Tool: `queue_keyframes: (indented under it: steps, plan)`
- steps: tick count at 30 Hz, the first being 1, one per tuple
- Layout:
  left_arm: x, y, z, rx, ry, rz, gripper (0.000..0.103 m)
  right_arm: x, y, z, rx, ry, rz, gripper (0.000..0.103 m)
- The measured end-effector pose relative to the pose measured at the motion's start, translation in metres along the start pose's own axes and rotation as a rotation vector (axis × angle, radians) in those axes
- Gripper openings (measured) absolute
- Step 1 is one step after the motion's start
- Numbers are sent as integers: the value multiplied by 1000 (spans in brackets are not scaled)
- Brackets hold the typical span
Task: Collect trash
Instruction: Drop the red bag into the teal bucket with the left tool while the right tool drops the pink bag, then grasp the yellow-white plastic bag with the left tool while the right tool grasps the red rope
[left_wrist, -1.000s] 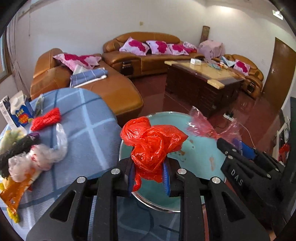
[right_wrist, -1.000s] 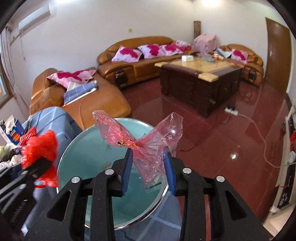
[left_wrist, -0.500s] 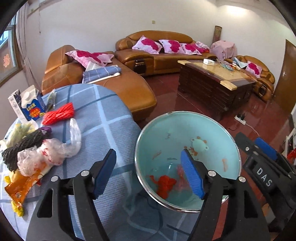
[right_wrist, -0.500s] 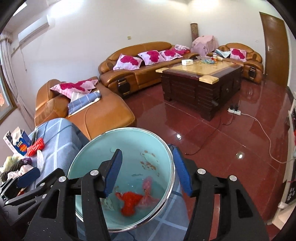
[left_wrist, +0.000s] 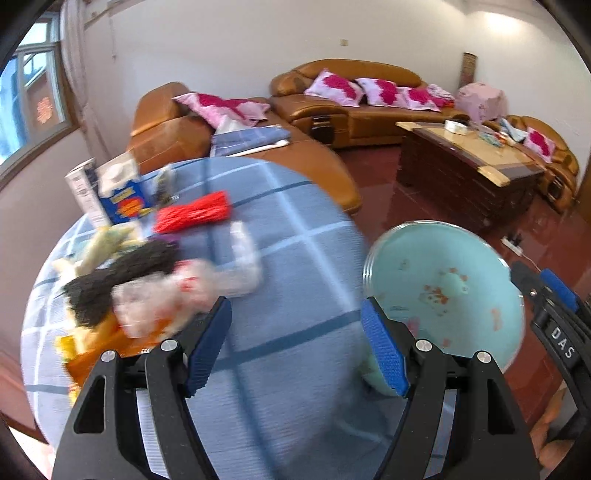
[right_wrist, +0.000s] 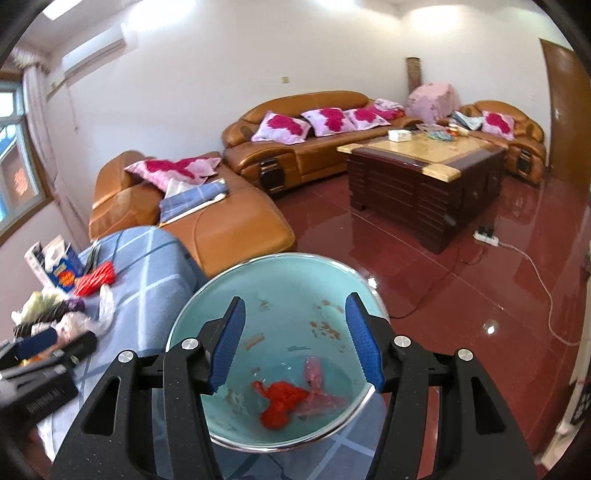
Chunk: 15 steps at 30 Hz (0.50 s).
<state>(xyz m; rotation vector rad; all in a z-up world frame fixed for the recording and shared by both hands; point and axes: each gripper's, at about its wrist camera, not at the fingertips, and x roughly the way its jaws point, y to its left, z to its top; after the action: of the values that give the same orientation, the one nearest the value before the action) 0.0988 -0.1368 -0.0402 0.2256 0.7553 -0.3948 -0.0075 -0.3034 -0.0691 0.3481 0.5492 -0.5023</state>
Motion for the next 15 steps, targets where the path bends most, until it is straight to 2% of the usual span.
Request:
queue_keyframes:
  steps: [6,15]
  plan:
    - [-3,65,10,-45,-3,109,71,10,30,2,-56,52,68,57]
    - [3,159,38,-111,-13,228,72,36,108,31,-114,113,257,57]
